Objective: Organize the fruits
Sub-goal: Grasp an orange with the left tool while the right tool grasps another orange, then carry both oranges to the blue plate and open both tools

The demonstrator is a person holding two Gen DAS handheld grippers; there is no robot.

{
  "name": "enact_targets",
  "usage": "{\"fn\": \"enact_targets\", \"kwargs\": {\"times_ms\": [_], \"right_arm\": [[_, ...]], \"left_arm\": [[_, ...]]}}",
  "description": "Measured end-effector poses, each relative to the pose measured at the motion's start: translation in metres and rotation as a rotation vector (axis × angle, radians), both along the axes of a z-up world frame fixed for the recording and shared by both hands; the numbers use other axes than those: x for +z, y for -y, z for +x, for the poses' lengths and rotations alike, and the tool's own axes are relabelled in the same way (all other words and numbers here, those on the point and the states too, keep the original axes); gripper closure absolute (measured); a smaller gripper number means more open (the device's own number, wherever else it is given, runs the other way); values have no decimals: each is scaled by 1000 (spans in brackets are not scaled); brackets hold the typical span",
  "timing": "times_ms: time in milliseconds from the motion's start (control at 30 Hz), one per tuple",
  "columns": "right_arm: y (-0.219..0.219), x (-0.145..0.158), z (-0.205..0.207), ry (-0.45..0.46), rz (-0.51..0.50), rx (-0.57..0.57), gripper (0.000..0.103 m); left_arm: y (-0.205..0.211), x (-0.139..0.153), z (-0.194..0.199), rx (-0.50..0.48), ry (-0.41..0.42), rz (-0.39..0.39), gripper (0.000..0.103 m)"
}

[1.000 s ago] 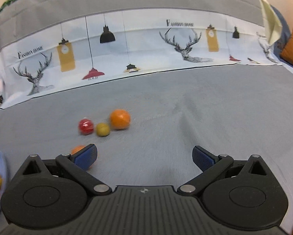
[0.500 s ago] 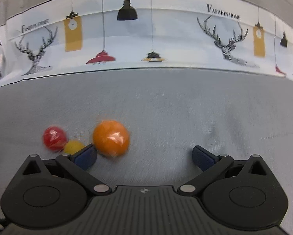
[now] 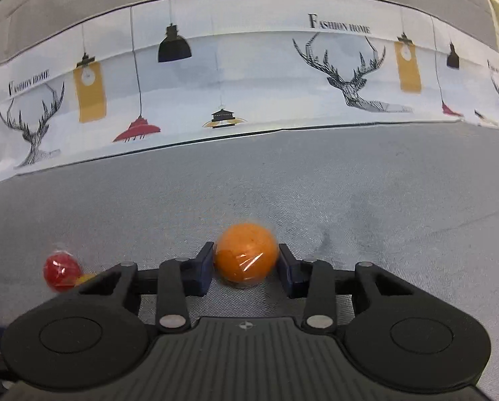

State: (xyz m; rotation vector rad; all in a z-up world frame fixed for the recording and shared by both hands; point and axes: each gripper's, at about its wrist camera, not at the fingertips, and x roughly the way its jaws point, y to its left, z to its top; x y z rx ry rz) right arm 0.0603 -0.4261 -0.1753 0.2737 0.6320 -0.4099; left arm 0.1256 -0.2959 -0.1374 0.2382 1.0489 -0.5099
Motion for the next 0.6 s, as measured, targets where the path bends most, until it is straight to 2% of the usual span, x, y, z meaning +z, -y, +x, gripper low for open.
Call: {"fn": "enact_targets", "kwargs": {"times_ms": [167, 267, 367, 467, 600], "right_arm": [[5, 1, -8, 31, 13, -46, 63], [4, 10, -16, 53, -34, -94, 63], [-4, 29, -30, 75, -86, -129, 63], [-20, 59, -46, 114, -81, -139, 62], [-67, 98, -85, 160, -31, -42, 62]], "left_arm": [[-4, 9, -6, 8, 22, 54, 59], [-23, 27, -16, 13, 51, 85, 59], [-54, 49, -33, 17, 58, 108, 59], [-91, 74, -56, 25, 65, 129, 59], [-144, 106, -91, 55, 88, 157, 59]]}}
